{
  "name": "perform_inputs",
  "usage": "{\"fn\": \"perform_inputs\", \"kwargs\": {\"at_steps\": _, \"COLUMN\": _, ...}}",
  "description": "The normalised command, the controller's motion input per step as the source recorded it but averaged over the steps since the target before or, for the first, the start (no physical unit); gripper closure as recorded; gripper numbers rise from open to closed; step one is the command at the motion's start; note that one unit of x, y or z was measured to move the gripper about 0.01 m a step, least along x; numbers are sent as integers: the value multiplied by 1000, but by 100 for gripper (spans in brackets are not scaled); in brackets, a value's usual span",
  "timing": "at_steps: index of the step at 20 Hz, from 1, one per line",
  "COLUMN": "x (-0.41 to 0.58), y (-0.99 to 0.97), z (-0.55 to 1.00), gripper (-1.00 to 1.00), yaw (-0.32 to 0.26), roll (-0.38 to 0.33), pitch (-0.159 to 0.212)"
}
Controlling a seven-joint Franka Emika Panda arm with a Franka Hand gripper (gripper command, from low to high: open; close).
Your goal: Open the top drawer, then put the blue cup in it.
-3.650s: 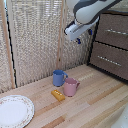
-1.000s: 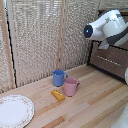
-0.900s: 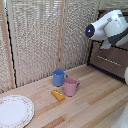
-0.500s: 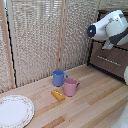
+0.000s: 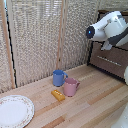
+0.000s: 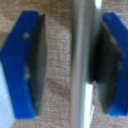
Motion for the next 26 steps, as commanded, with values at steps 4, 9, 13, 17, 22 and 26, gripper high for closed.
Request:
{"fn": "perform_inputs", "kwargs": {"at_steps": 4, "x": 0, "y": 967, "z": -194, "gripper": 100, "yaw": 0, "roll": 0, "pitch": 0}}
{"fn": "perform_inputs", "kwargs": {"at_steps": 9, "x": 30, "y": 1000, "z": -185, "gripper": 100, "yaw": 0, "roll": -6, "pitch": 0}}
{"fn": "perform_inputs", "kwargs": {"at_steps": 13, "x": 103, "y": 921, "z": -104, "gripper": 100, "yaw": 4, "roll": -53, "pitch": 9}}
{"fn": "perform_inputs", "kwargs": {"at_steps": 17, "x": 151, "y": 323, "z": -9, "gripper": 100, "yaw": 62, "roll": -64, "pitch": 38}}
{"fn": "perform_inputs", "kwargs": {"at_steps": 22, "x": 50, "y": 105, "z": 76, "gripper": -100, "yaw": 7, "roll": 69, "pitch": -3}}
{"fn": "perform_inputs", "kwargs": {"at_steps": 26, "x": -94, "y": -21, "z": 474, "gripper": -100, "yaw": -99, "roll": 229, "pitch": -33}}
